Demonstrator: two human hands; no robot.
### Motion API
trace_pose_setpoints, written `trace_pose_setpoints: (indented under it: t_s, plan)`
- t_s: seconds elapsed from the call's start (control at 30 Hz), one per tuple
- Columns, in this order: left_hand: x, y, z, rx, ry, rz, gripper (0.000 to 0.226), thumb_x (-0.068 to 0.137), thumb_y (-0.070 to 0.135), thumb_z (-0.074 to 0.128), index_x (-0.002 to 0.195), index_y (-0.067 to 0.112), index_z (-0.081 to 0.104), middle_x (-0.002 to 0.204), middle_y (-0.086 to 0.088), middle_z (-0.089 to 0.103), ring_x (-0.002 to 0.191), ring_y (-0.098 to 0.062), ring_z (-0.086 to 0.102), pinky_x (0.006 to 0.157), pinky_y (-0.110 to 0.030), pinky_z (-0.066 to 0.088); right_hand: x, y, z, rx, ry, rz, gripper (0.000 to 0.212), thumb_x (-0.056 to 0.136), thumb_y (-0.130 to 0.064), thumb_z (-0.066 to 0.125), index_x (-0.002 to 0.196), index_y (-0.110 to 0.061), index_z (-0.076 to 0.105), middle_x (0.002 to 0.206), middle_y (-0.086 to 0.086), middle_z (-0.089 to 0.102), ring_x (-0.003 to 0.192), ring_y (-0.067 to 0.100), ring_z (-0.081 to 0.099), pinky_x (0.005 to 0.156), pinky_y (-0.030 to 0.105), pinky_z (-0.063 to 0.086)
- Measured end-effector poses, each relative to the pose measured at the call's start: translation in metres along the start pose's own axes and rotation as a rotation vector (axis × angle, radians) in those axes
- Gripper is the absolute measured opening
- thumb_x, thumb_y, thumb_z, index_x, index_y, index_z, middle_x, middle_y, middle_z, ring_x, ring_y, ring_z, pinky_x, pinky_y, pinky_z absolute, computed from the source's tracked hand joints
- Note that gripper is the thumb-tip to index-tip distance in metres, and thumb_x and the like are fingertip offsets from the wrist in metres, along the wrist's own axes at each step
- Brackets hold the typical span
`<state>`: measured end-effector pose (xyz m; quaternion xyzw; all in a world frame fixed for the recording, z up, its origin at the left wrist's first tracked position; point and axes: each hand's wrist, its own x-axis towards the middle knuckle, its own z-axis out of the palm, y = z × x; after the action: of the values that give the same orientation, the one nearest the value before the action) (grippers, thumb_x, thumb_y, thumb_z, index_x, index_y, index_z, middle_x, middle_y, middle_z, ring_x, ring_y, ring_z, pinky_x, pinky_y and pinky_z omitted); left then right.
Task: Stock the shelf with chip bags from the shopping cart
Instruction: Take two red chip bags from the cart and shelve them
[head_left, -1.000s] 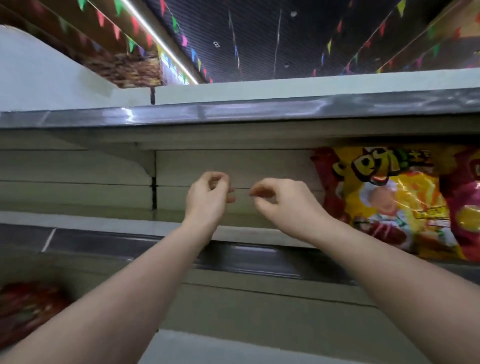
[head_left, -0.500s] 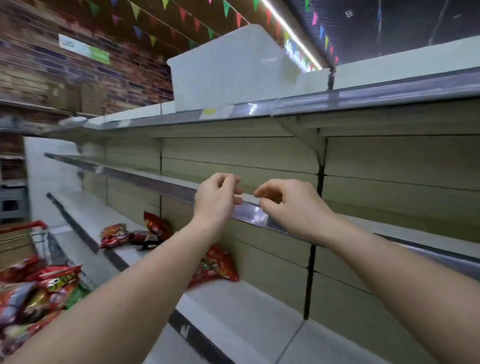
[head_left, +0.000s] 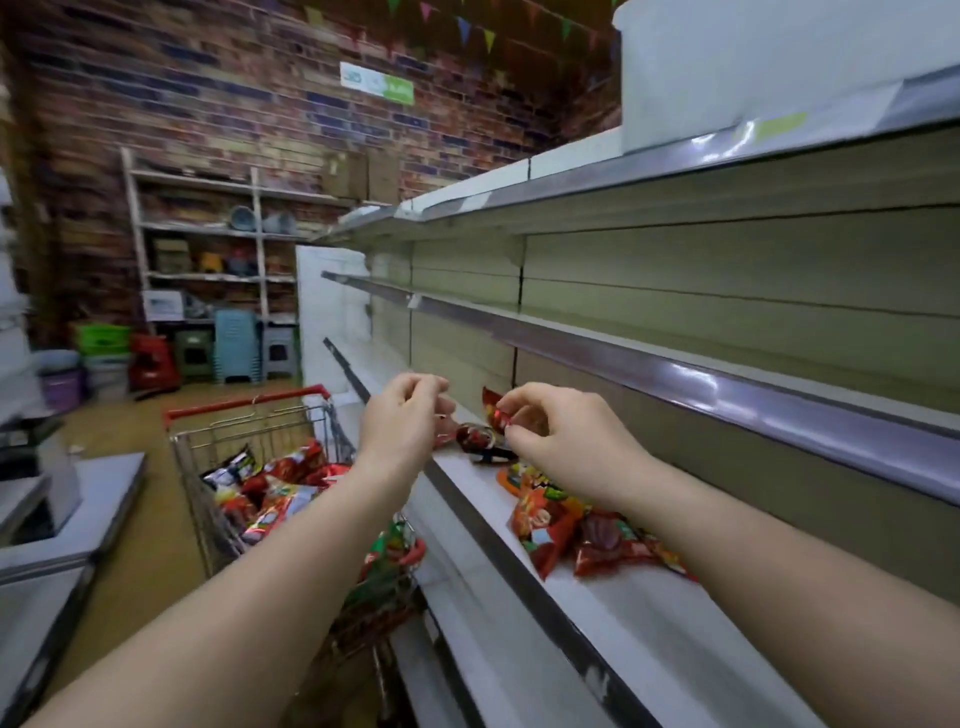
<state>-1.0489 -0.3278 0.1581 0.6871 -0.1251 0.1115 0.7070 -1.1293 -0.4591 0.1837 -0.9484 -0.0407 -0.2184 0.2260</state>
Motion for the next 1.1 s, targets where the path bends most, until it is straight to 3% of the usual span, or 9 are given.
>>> trace_pose_setpoints:
  t_s: [0.13,0.27,0.4,0.53,0.7,0.8,0.9,1.03,1.1]
  plan:
    - [0.014,-0.046,-0.020,0.055,0.060,-0.119,0.020,0.097,0.016,0.046,0.083,0.013,0.061,0.084,-0.009,0.064,0.071,-0.019,0.060,0.068,-0.031,0.047,0.029,0.017,0.049,0.044,-0.121,-0.029,0.029,0.090,-0.020,0.052,0.117,-0.023,0.061,0.108,-0.003,0.064,0.092,0.010,0.054,0.077,0.022,0.040]
    - [0.030,-0.088,-0.040,0.105,0.156,-0.228,0.019,0.098,0.016,0.045,0.090,0.010,0.061,0.083,-0.009,0.062,0.063,-0.016,0.054,0.055,-0.026,0.039,0.062,0.037,0.097,0.123,-0.253,-0.025,0.028,0.091,-0.021,0.052,0.118,-0.020,0.060,0.110,-0.001,0.063,0.098,0.013,0.057,0.080,0.023,0.043]
    - [0.044,-0.120,-0.056,0.176,0.244,-0.279,0.018,0.099,0.020,0.046,0.088,0.016,0.059,0.085,-0.007,0.062,0.065,-0.014,0.057,0.062,-0.030,0.042,0.093,0.050,0.137,0.200,-0.331,-0.046,0.030,0.091,-0.022,0.053,0.121,-0.019,0.058,0.108,-0.001,0.062,0.099,0.014,0.057,0.080,0.025,0.046]
    - [0.053,-0.149,-0.074,0.204,0.307,-0.339,0.017,0.100,0.022,0.046,0.098,0.014,0.060,0.084,-0.004,0.063,0.071,-0.015,0.058,0.062,-0.025,0.045,0.121,0.053,0.176,0.257,-0.408,-0.060,0.032,0.092,-0.023,0.052,0.124,-0.020,0.056,0.093,-0.007,0.057,0.089,0.013,0.058,0.074,0.027,0.048]
    - [0.070,-0.191,-0.100,0.199,0.346,-0.438,0.019,0.099,0.024,0.048,0.105,0.011,0.061,0.088,-0.004,0.063,0.071,-0.014,0.058,0.064,-0.026,0.045,0.150,0.050,0.240,0.294,-0.524,-0.050,0.035,0.091,-0.023,0.054,0.126,-0.023,0.054,0.109,-0.003,0.061,0.093,0.013,0.055,0.076,0.026,0.044]
    - [0.092,-0.220,-0.117,0.155,0.351,-0.504,0.019,0.099,0.022,0.048,0.106,0.010,0.061,0.087,-0.006,0.062,0.071,-0.014,0.056,0.063,-0.024,0.045,0.171,0.047,0.284,0.295,-0.573,-0.016,0.036,0.091,-0.026,0.055,0.128,-0.024,0.053,0.103,-0.006,0.059,0.094,0.013,0.057,0.080,0.029,0.048]
    - [0.123,-0.251,-0.139,0.130,0.336,-0.554,0.018,0.099,0.022,0.049,0.107,0.010,0.060,0.088,-0.007,0.062,0.070,-0.013,0.057,0.061,-0.022,0.046,0.198,0.041,0.331,0.274,-0.600,0.039,0.037,0.092,-0.026,0.056,0.129,-0.024,0.052,0.107,-0.005,0.061,0.086,0.011,0.061,0.068,0.022,0.047]
    - [0.172,-0.287,-0.171,0.113,0.291,-0.611,0.017,0.100,0.020,0.047,0.108,0.009,0.058,0.096,-0.009,0.062,0.059,-0.006,0.059,0.045,-0.011,0.045,0.240,0.034,0.390,0.289,-0.605,0.142,0.038,0.093,-0.023,0.054,0.131,-0.020,0.050,0.110,-0.003,0.060,0.074,0.008,0.055,0.054,0.016,0.042]
    - [0.196,-0.301,-0.182,0.118,0.257,-0.646,0.020,0.100,0.021,0.047,0.111,0.009,0.057,0.102,-0.011,0.063,0.055,-0.006,0.060,0.043,-0.011,0.045,0.259,0.035,0.410,0.296,-0.607,0.219,0.037,0.092,-0.023,0.055,0.129,-0.022,0.051,0.111,-0.003,0.060,0.076,0.008,0.054,0.053,0.012,0.040]
